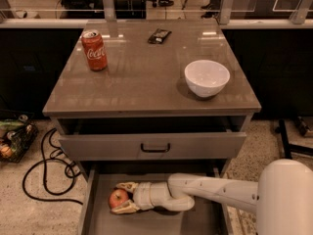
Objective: Pick apple from middle drawer and place on counter
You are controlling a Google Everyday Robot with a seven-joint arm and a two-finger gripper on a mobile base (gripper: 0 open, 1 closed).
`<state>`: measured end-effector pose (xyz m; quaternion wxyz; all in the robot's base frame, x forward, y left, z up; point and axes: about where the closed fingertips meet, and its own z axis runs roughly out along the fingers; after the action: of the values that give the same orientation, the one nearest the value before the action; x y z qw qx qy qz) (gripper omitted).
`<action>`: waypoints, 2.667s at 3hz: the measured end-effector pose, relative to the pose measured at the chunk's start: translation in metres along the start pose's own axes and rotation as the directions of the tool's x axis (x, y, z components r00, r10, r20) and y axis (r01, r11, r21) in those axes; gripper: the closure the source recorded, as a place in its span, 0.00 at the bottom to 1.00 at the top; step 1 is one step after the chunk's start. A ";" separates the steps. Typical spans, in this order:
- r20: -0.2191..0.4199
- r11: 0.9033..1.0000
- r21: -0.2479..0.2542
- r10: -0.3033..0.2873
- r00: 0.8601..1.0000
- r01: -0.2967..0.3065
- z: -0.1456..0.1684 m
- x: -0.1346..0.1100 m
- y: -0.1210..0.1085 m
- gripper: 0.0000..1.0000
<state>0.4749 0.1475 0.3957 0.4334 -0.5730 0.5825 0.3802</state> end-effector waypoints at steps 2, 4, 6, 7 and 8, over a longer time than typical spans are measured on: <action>0.003 1.000 -0.005 0.000 1.000 0.000 0.003 -0.001 0.002 0.88; 0.005 1.000 -0.003 -0.003 1.000 0.003 0.002 -0.005 0.003 1.00; -0.007 0.989 0.129 -0.075 0.997 0.076 -0.062 -0.081 0.021 1.00; -0.019 0.977 0.196 -0.084 0.996 0.086 -0.093 -0.110 0.032 1.00; 0.023 0.974 0.220 -0.054 0.998 0.048 -0.135 -0.160 0.051 1.00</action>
Offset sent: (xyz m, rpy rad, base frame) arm -0.0007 0.0013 0.0001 0.0011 0.0007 0.0022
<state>0.4095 0.0773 0.5883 0.5119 -0.5310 0.5996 0.3108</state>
